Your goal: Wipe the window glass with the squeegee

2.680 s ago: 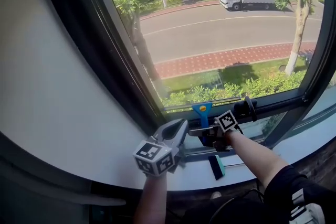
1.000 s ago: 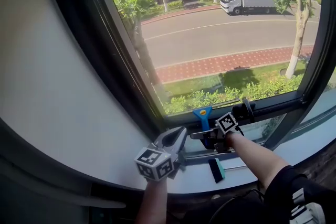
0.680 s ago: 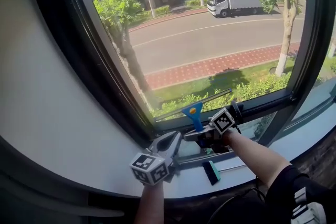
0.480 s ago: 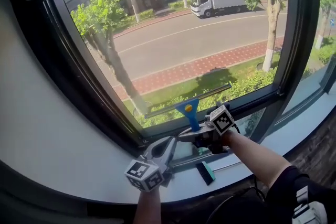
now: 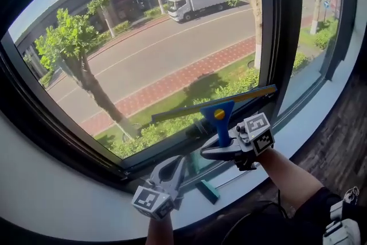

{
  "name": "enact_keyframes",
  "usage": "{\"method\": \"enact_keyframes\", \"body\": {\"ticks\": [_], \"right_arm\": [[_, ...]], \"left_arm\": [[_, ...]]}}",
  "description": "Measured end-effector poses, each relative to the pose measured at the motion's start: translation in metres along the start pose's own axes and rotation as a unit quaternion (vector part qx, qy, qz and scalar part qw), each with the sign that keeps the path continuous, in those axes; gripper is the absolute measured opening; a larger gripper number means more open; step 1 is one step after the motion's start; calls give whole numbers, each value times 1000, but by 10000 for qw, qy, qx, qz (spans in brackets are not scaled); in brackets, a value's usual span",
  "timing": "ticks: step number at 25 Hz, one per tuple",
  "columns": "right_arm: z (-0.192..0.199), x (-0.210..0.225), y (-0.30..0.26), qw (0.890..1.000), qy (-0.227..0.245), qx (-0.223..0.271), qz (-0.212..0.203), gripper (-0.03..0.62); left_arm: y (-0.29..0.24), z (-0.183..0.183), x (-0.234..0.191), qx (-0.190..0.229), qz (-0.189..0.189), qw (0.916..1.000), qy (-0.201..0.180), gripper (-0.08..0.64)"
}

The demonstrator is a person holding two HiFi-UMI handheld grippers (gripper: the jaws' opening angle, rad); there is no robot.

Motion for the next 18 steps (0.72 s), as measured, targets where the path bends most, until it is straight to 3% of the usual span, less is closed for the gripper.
{"method": "enact_keyframes", "body": {"ticks": [7, 18], "right_arm": [[-5, -52, 90, 9961, 522, 532, 472, 6], [35, -106, 204, 9887, 761, 590, 1150, 6]], "left_arm": [[-59, -15, 64, 69, 540, 9984, -172, 3], [-132, -10, 159, 34, 1102, 9937, -188, 3]]}}
Point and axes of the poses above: the fingertips, and each gripper's own axes: y backward along the fingers, x to its right, z out of its underside, the point moved 2 cm from there along y, backward along the fingers, and after that the axes turned 8 degrees about -x, right-handed, at the moved point
